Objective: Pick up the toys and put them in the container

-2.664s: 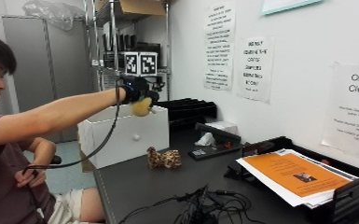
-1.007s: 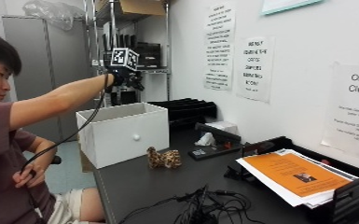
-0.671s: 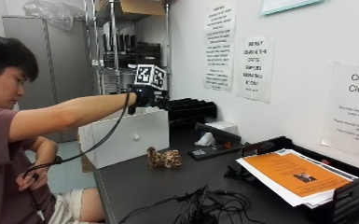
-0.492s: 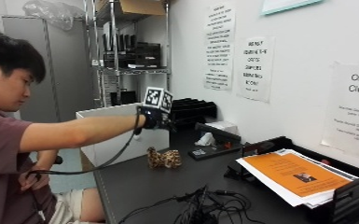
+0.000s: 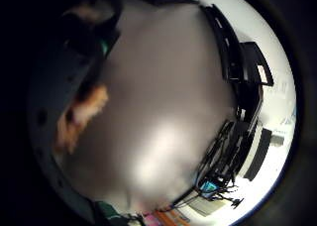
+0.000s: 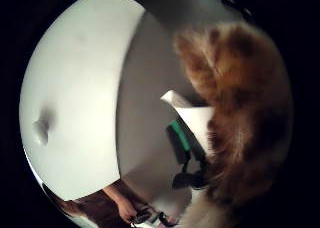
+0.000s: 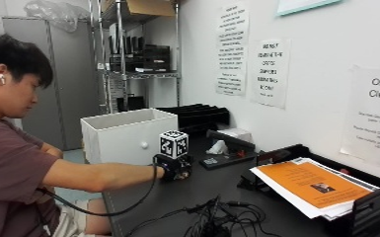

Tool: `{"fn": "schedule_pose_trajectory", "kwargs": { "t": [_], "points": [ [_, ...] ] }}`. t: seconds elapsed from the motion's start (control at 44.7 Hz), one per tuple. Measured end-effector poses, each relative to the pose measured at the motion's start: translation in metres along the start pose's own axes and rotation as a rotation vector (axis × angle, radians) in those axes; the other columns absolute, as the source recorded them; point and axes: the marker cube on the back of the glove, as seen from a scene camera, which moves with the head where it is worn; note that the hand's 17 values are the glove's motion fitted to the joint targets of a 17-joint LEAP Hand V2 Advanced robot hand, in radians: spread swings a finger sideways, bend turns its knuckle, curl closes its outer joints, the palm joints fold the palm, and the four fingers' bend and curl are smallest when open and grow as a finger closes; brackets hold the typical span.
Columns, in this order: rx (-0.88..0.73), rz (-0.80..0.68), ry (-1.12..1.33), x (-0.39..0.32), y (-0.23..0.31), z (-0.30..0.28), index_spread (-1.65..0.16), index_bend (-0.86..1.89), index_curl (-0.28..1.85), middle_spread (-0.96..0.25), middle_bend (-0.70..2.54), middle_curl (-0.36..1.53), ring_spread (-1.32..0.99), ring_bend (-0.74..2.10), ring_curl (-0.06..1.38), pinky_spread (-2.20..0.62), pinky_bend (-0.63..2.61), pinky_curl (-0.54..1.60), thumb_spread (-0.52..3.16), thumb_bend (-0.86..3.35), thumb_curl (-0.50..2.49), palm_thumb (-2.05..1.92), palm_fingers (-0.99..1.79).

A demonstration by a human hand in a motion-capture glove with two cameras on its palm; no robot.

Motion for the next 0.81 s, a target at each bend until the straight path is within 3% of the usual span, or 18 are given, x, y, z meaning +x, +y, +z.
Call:
{"fn": "schedule_pose_trajectory", "kwargs": {
  "t": [0.112,0.179,0.246,0.425,0.649,0.806],
  "points": [
    [0.139,0.066,-0.021,-0.001,0.001,-0.01,-0.3,0.67,0.51,-0.24,0.49,0.37,-0.19,0.57,0.31,-0.12,0.75,0.29,1.35,0.06,0.38,0.24,0.92],
    [0.137,0.096,-0.024,0.002,0.004,-0.019,-0.3,0.72,0.56,-0.26,0.56,0.4,-0.25,0.76,0.37,-0.18,0.82,0.32,1.32,0.12,0.44,0.38,1.22],
    [0.1,0.125,-0.044,0.003,0.005,-0.033,-0.29,0.8,0.63,-0.27,0.67,0.46,-0.27,0.88,0.44,-0.21,0.85,0.36,1.25,0.13,0.48,0.45,1.32],
    [0.082,0.151,-0.092,0.004,0.014,-0.111,-0.25,0.96,0.75,-0.27,0.87,0.55,-0.3,1.06,0.52,-0.26,0.9,0.41,1.12,0.11,0.56,0.49,1.26],
    [0.223,0.169,-0.044,0.001,0.032,-0.243,-0.22,1.05,0.83,-0.25,0.99,0.62,-0.3,1.16,0.56,-0.29,0.97,0.46,0.98,0.07,0.65,0.52,1.18],
    [0.28,0.186,0.022,-0.008,0.038,-0.303,-0.2,1.09,0.87,-0.25,1.03,0.64,-0.3,1.2,0.56,-0.3,1.0,0.49,0.91,0.05,0.7,0.53,1.15]
  ]
}}
